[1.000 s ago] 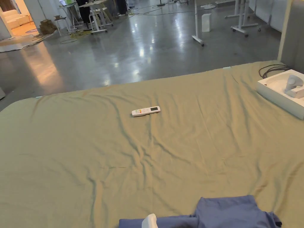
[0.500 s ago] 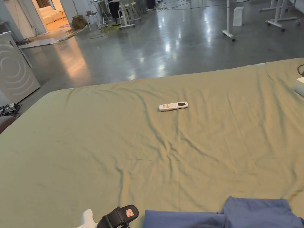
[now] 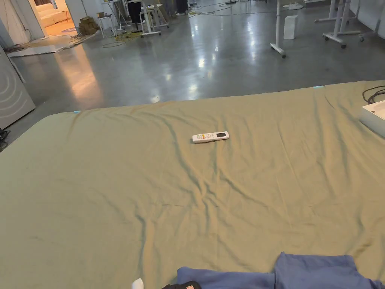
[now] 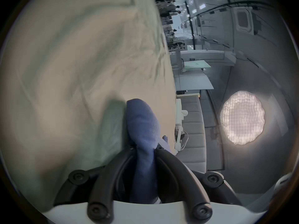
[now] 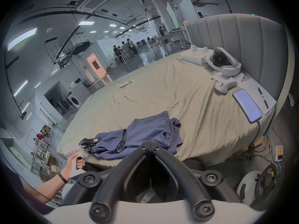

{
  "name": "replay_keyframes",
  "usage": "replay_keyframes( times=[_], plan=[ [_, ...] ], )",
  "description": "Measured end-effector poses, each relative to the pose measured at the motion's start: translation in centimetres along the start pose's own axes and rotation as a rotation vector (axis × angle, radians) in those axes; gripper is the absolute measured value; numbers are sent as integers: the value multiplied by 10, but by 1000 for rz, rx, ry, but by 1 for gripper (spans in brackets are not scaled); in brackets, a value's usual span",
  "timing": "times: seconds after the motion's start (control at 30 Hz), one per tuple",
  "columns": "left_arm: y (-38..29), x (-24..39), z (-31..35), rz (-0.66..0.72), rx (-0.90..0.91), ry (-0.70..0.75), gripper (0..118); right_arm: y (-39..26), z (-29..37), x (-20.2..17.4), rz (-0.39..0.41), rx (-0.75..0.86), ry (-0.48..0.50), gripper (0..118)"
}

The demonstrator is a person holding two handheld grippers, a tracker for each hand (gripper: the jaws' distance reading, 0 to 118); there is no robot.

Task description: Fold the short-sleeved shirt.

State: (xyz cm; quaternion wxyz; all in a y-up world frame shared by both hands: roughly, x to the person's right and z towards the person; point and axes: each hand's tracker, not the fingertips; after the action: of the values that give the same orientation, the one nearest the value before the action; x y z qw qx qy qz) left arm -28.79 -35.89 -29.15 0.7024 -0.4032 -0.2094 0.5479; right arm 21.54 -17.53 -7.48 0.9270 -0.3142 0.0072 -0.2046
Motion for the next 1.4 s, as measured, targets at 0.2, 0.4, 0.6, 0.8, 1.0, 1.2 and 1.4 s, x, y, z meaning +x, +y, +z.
replay_keyframes(
  times=[0.2, 0.4, 0.6, 0.8, 1.0, 1.2, 1.4],
  plan=[
    [35, 18, 81, -45, 152, -7, 14, 2, -9, 0, -18, 7, 33, 0],
    [53, 88, 142, -274, 187, 220, 14, -3, -21, -4, 0, -16, 72, 0],
    [-4, 158, 55, -495, 89, 323, 14, -8, -14, -8, -13, 12, 71, 0],
    [-68, 144, -65, -617, -109, 359, 14, -18, 5, -3, -29, 20, 58, 0],
    [-74, 107, -73, -617, -200, 681, 62, -34, 13, 3, -44, 3, 32, 0],
    [-69, 156, -2, -768, -94, 429, 80, -40, 7, 13, -48, -4, 91, 0],
    [-66, 113, -44, -430, -113, 375, 92, -38, 6, 3, -45, -2, 103, 0]
  ],
)
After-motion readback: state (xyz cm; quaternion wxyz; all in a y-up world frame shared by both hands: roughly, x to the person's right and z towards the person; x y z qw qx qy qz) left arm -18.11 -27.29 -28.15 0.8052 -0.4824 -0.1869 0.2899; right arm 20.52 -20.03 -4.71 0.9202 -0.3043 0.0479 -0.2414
